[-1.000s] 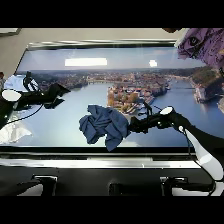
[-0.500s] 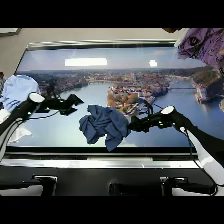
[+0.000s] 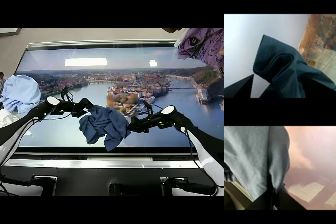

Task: Fold the clothes and pants, and hang the long-sleeved shirts on hangers.

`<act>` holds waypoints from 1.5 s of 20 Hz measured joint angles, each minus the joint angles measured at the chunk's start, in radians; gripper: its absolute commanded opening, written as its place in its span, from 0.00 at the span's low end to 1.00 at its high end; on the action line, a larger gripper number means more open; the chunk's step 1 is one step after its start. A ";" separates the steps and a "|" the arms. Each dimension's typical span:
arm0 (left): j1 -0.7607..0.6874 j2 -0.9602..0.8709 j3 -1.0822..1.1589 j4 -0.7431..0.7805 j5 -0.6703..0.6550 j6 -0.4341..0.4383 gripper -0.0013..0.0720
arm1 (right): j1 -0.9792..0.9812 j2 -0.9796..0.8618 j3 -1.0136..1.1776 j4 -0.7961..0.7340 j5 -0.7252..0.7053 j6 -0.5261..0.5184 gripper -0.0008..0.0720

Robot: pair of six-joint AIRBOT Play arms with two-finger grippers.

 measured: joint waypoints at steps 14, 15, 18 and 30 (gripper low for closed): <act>0.107 0.057 0.578 0.234 -0.257 -0.037 0.04 | 0.000 0.181 0.386 -0.353 0.079 0.087 0.05; 0.116 0.079 0.665 0.265 -0.279 -0.039 0.04 | 0.000 0.220 0.465 -0.390 0.078 0.093 0.05; 0.130 0.159 0.880 0.322 -0.313 -0.049 0.04 | 0.000 0.338 0.689 -0.471 0.077 0.105 0.05; 0.139 0.701 0.937 0.376 -0.323 -0.072 0.04 | 0.000 0.733 1.036 -0.549 0.065 0.301 0.05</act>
